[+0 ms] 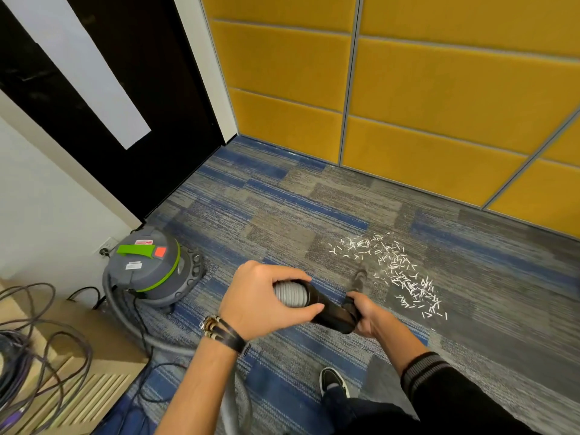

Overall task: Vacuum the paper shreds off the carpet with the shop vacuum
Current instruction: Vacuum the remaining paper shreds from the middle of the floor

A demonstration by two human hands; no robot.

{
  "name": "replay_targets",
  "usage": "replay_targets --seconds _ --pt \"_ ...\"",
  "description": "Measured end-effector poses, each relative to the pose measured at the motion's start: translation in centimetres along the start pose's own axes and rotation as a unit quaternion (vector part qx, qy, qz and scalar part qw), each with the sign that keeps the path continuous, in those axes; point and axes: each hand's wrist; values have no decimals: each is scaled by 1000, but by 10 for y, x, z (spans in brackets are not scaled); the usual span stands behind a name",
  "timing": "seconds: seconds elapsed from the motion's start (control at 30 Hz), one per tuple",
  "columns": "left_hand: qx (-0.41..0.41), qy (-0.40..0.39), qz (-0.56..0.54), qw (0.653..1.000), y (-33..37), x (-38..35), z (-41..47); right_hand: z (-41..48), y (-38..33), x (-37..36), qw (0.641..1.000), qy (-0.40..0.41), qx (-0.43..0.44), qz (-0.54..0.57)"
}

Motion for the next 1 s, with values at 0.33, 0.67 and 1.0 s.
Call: replay_targets --seconds 0.33,0.67,1.0 --pt "-47 -22 -27 998 4 21 -3 -5 24 -20 1000 -16 8 3" --pt "-53 -10 7 999 11 26 -30 -16 42 -31 999 -30 -1 -11" --pt "-6 -44 -84 995 -18 6 -44 -25 62 10 998 55 16 -7"
Point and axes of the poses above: each hand's wrist, its own z-axis towards the middle knuckle, its own x-axis out of the back of the hand, y = z × x, and after that the axes turned 6 degrees about -y, right-handed
